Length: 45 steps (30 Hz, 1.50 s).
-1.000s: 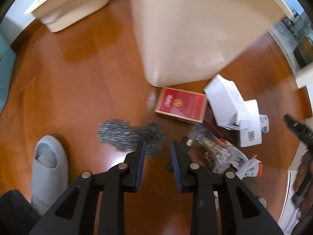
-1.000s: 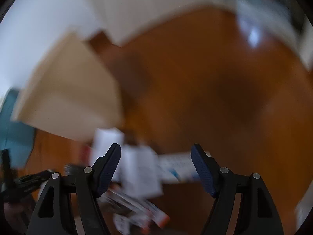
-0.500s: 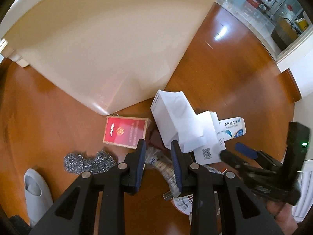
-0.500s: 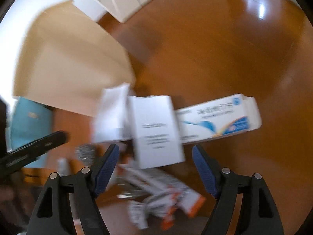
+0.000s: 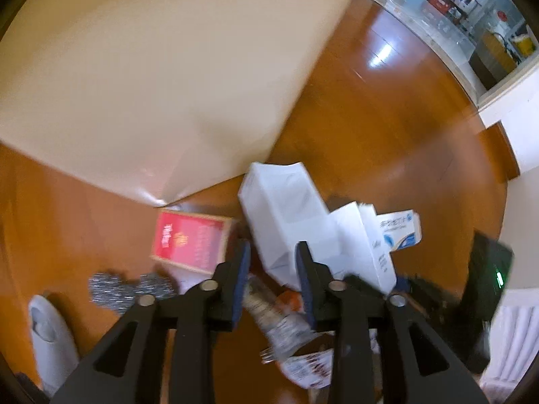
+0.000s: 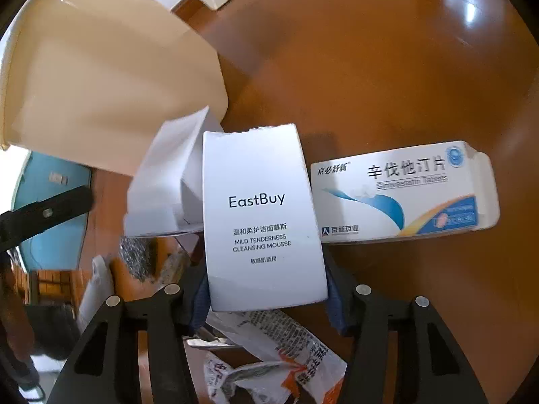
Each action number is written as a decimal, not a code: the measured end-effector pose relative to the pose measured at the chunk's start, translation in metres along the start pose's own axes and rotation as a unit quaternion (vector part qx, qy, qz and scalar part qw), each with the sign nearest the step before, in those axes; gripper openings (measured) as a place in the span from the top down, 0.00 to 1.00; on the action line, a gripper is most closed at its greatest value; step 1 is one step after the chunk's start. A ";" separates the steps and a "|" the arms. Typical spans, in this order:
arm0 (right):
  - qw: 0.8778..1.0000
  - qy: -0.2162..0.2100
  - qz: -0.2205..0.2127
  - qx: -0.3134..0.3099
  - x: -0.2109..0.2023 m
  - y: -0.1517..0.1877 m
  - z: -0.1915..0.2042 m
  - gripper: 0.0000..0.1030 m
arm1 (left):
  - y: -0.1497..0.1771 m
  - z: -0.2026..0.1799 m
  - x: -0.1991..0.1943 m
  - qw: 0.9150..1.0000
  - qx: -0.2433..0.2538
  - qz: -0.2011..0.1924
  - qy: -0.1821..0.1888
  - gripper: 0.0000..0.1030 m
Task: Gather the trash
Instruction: 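Grasp a white box with the left gripper while the right gripper grasps the white EastBuy box, then release the white box into the beige bin with the left gripper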
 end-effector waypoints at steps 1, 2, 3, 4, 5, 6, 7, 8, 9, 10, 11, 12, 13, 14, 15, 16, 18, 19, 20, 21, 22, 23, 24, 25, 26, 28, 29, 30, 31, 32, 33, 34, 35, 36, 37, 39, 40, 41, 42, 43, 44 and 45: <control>1.000 -0.003 -0.007 0.004 -0.006 0.002 0.000 0.46 | -0.004 -0.003 0.004 1.000 -0.013 0.001 0.002 0.46; 1.000 -0.004 -0.017 0.012 -0.015 0.004 0.000 0.46 | -0.008 -0.006 0.006 1.000 -0.024 0.000 0.002 0.25; 1.000 -0.006 -0.025 0.017 -0.023 0.005 0.000 0.46 | -0.013 -0.008 0.010 0.999 -0.032 -0.002 -0.006 0.18; 0.999 -0.007 -0.031 0.023 -0.030 0.006 -0.002 0.46 | -0.019 -0.010 0.014 0.999 -0.036 -0.004 -0.021 0.17; 0.999 -0.009 -0.039 0.029 -0.038 0.008 -0.004 0.46 | -0.024 -0.012 0.016 0.999 -0.040 -0.005 -0.031 0.17; 0.998 -0.011 -0.049 0.034 -0.047 0.008 -0.006 0.46 | -0.030 -0.015 0.020 0.998 -0.045 -0.006 -0.041 0.17; 0.998 -0.012 -0.057 0.039 -0.053 0.009 -0.008 0.46 | -0.034 -0.016 0.023 0.997 -0.043 -0.004 -0.064 0.16; 0.997 -0.013 -0.067 0.045 -0.062 0.010 -0.011 0.46 | -0.036 -0.016 0.030 0.995 -0.036 0.005 -0.094 0.16; 0.996 -0.013 -0.073 0.049 -0.067 0.010 -0.013 0.46 | -0.037 -0.018 0.037 0.993 -0.033 0.019 -0.110 0.16; 0.996 -0.014 -0.078 0.051 -0.071 0.010 -0.014 0.46 | -0.037 -0.019 0.042 0.992 -0.035 0.026 -0.115 0.16; 0.995 -0.015 -0.084 0.052 -0.072 0.013 -0.014 0.46 | -0.038 -0.020 0.047 0.991 -0.039 0.031 -0.124 0.16; 0.995 -0.015 -0.088 0.051 -0.074 0.013 -0.015 0.46 | -0.039 -0.019 0.052 0.989 -0.041 0.035 -0.137 0.16; 0.994 -0.014 -0.091 0.050 -0.079 0.012 -0.017 0.46 | -0.040 -0.020 0.059 0.987 -0.039 0.041 -0.149 0.16; 0.994 -0.013 -0.096 0.050 -0.086 0.011 -0.021 0.46 | -0.039 -0.021 0.065 0.985 -0.035 0.047 -0.160 0.16; 0.994 -0.013 -0.100 0.051 -0.091 0.011 -0.023 0.46 | -0.039 -0.020 0.070 0.983 -0.034 0.054 -0.171 0.16; 0.993 -0.013 -0.104 0.055 -0.095 0.012 -0.026 0.46 | -0.038 -0.019 0.075 0.981 -0.034 0.060 -0.183 0.16; 0.992 -0.014 -0.112 0.064 -0.099 0.015 -0.029 0.46 | -0.036 -0.015 0.081 0.976 -0.031 0.070 -0.205 0.16; 0.991 -0.014 -0.116 0.069 -0.103 0.015 -0.033 0.46 | -0.034 -0.014 0.085 0.975 -0.028 0.074 -0.209 0.17; 0.990 -0.013 -0.121 0.077 -0.107 0.016 -0.037 0.46 | -0.032 -0.012 0.088 0.974 -0.027 0.079 -0.209 0.24; 0.988 -0.013 -0.126 0.084 -0.108 0.015 -0.040 0.46 | -0.030 -0.011 0.091 0.975 -0.027 0.085 -0.205 0.32; 0.988 -0.012 -0.130 0.089 -0.118 0.017 -0.046 0.46 | -0.030 -0.012 0.095 0.976 -0.026 0.090 -0.197 0.48; 0.987 -0.010 -0.133 0.091 -0.122 0.018 -0.050 0.46 | -0.029 -0.012 0.094 0.977 -0.023 0.092 -0.192 0.50; 0.986 -0.009 -0.135 0.093 -0.123 0.017 -0.053 0.46 | -0.029 -0.014 0.092 0.979 -0.020 0.088 -0.181 0.50; 0.986 -0.007 -0.136 0.097 -0.123 0.014 -0.053 0.46 | -0.029 -0.019 0.088 0.983 -0.015 0.081 -0.161 0.50; 0.985 -0.007 -0.138 0.100 -0.124 0.015 -0.054 0.46 | -0.028 -0.027 0.081 0.988 -0.005 0.071 -0.139 0.50; 0.984 -0.006 -0.144 0.106 -0.128 0.015 -0.058 0.46 | -0.026 -0.041 0.058 0.994 0.013 0.052 -0.097 0.50; 0.983 -0.004 -0.148 0.109 -0.131 0.014 -0.060 0.46 | -0.025 -0.048 0.042 0.996 0.023 0.042 -0.076 0.50; 0.982 -0.003 -0.150 0.112 -0.133 0.013 -0.061 0.46 | -0.023 -0.058 0.020 0.997 0.041 0.024 -0.055 0.50; 0.982 -0.003 -0.153 0.115 -0.136 0.013 -0.063 0.46 | -0.022 -0.069 -0.007 0.998 0.059 0.006 -0.030 0.50; 0.981 -0.002 -0.157 0.118 -0.139 0.011 -0.065 0.46 | -0.023 -0.081 -0.038 0.997 0.077 -0.016 -0.002 0.50; 0.980 -0.001 -0.158 0.121 -0.140 0.009 -0.065 0.46 | -0.027 -0.089 -0.070 0.995 0.093 -0.043 0.014 0.50; 0.979 0.000 -0.160 0.123 -0.142 0.008 -0.065 0.46 | -0.031 -0.090 -0.094 0.992 0.103 -0.067 0.023 0.50; 0.979 -0.001 -0.163 0.126 -0.144 0.006 -0.065 0.46 | -0.045 -0.090 -0.128 0.988 0.110 -0.106 0.027 0.50; 0.978 0.000 -0.165 0.126 -0.146 0.004 -0.065 0.46 | -0.058 -0.087 -0.152 0.984 0.112 -0.139 0.023 0.50; 0.978 0.001 -0.168 0.126 -0.147 0.002 -0.064 0.46 | -0.077 -0.077 -0.176 0.978 0.109 -0.177 0.009 0.50; 0.977 0.002 -0.174 0.123 -0.152 -0.002 -0.061 0.46 | -0.118 -0.040 -0.210 0.967 0.089 -0.236 -0.032 0.50; 0.977 0.001 -0.177 0.122 -0.155 -0.002 -0.059 0.46 | -0.131 -0.024 -0.211 0.967 0.078 -0.240 -0.044 0.50; 0.976 0.000 -0.181 0.119 -0.159 -0.001 -0.058 0.46 | -0.143 -0.006 -0.209 0.969 0.062 -0.234 -0.054 0.50; 0.976 -0.001 -0.182 0.117 -0.160 -0.004 -0.056 0.46 | -0.152 0.011 -0.204 0.971 0.049 -0.227 -0.059 0.50; 0.976 -0.002 -0.183 0.115 -0.161 -0.006 -0.053 0.46 | -0.158 0.025 -0.195 0.972 0.042 -0.221 -0.069 0.50; 0.977 -0.003 -0.183 0.111 -0.161 -0.008 -0.050 0.46 | -0.164 0.037 -0.185 0.973 0.039 -0.213 -0.080 0.50; 0.977 -0.003 -0.183 0.109 -0.161 -0.010 -0.048 0.46 | -0.168 0.045 -0.174 0.975 0.033 -0.204 -0.084 0.50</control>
Point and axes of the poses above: each gripper's, at about its wrist camera, not at the fingertips, and x roughly the way its jaws point, z to its left, y to its underside, the point moved 10 cm from there along x, roughly the way its jaws point, and after that the axes turned 2 degrees about -y, right-handed, at the moved point
